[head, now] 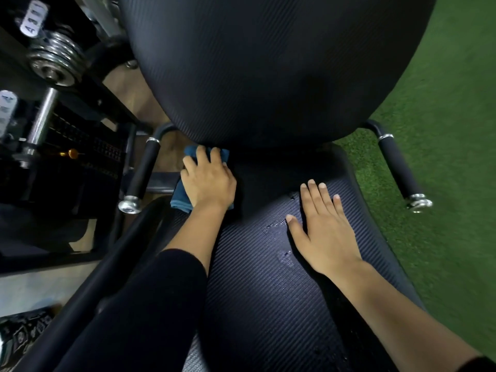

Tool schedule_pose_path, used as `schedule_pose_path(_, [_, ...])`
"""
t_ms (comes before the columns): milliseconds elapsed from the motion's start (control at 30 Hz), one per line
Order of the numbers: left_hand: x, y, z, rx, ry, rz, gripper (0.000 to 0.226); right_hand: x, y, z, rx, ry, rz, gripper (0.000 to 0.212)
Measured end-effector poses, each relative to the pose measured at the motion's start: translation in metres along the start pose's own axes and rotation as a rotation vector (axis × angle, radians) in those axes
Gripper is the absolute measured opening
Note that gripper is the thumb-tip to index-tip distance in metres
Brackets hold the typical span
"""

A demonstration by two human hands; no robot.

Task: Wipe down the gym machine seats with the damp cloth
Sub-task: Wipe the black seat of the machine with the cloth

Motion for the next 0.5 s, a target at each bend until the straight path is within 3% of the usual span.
schedule_pose_path(300, [0.002, 0.041, -0.046, 0.109, 0.040, 0.027, 0.049, -0.005, 0.020, -0.026, 0.056, -0.008, -0.022, 0.083])
schedule_pose_path(500, [0.003, 0.084, -0.092, 0.414, 0.086, 0.059, 0.050, -0.002, 0.033, -0.035, 0.076, 0.006, -0.020, 0.082])
Point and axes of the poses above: each hand's wrist, its own y-axis away from the middle knuckle, its own x-axis out of the palm, z = x × y, the point moved 1 cm from there along -y, towards the middle knuckle, and after that the axes turned 13 degrees about -x, right-handed, at the moved point
